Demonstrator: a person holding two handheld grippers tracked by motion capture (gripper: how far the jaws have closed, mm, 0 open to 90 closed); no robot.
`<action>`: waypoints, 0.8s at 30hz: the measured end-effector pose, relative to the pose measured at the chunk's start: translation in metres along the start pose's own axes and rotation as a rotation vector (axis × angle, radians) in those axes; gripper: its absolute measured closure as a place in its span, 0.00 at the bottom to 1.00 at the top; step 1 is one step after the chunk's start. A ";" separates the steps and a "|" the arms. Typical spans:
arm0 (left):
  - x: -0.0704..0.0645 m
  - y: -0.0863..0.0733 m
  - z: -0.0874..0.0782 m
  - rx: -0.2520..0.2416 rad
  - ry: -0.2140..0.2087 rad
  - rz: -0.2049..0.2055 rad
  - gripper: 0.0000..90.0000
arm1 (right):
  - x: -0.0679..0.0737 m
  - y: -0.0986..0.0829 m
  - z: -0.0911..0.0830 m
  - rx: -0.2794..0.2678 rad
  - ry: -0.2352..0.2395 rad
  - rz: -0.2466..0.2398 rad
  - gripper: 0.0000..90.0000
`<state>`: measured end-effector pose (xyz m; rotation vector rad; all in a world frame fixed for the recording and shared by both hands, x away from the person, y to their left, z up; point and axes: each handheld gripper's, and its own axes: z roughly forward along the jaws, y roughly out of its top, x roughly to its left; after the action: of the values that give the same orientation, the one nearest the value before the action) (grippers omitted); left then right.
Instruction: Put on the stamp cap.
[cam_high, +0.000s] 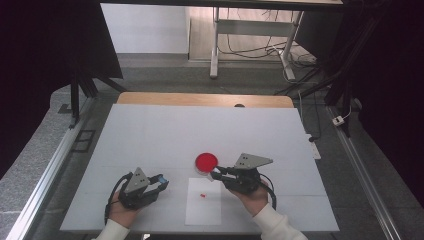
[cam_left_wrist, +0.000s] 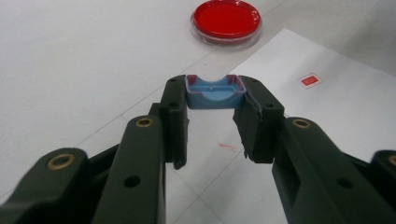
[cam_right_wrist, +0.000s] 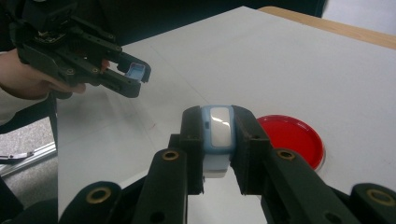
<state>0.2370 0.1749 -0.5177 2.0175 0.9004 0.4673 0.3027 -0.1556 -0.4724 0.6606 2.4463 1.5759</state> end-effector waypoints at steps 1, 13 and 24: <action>-0.002 0.001 0.002 0.001 -0.002 0.003 0.72 | 0.000 0.000 0.000 0.001 -0.001 0.003 0.83; -0.017 0.009 0.015 0.012 -0.021 0.037 0.72 | -0.002 -0.006 0.004 0.009 -0.008 0.017 0.83; -0.028 0.016 0.025 0.017 -0.047 0.063 0.72 | -0.001 -0.005 0.005 0.006 -0.008 0.019 0.83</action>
<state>0.2406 0.1343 -0.5184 2.0691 0.8170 0.4467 0.3039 -0.1535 -0.4795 0.6916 2.4470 1.5707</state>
